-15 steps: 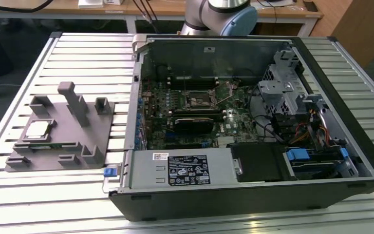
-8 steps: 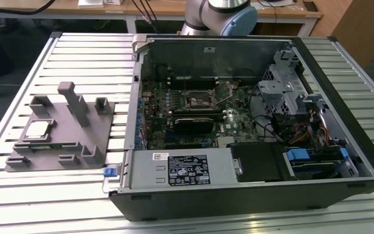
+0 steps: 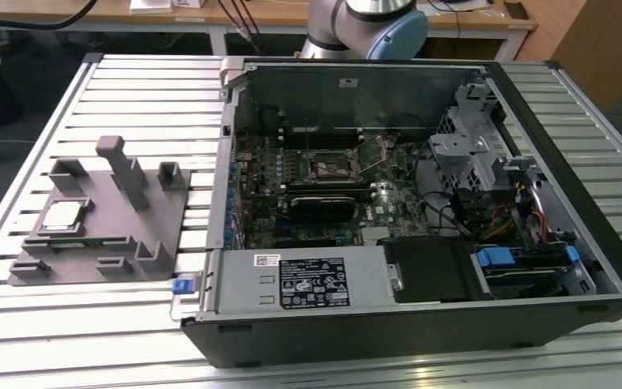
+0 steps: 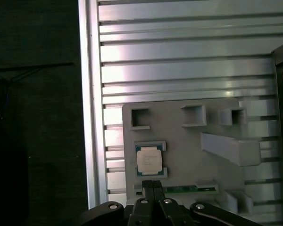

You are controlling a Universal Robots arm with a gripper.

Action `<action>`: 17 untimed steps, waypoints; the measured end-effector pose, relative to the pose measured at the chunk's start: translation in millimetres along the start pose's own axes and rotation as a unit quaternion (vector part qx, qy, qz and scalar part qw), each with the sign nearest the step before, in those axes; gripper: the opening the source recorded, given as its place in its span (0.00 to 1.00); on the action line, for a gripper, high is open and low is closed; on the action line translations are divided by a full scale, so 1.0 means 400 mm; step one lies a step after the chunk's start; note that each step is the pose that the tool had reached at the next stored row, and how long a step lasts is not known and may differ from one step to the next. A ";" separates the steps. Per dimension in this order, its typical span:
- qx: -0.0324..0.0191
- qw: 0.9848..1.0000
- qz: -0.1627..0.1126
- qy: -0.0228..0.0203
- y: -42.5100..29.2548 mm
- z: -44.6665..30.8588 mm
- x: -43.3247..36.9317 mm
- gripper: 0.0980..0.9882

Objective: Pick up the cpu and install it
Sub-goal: 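Pick up the cpu and move it towards the insertion slot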

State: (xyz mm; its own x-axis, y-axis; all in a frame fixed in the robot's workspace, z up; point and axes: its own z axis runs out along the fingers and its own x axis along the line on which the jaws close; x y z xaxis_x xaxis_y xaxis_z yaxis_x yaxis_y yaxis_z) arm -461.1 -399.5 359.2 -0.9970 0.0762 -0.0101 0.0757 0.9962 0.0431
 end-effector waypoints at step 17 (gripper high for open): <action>-0.001 1.000 -0.001 0.001 -0.010 0.044 0.001 0.54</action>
State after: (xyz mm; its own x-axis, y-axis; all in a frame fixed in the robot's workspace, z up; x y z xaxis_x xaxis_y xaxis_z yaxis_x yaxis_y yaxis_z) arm -461.7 -402.7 341.6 -0.9972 0.0744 -0.0085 0.0739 0.9962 0.0453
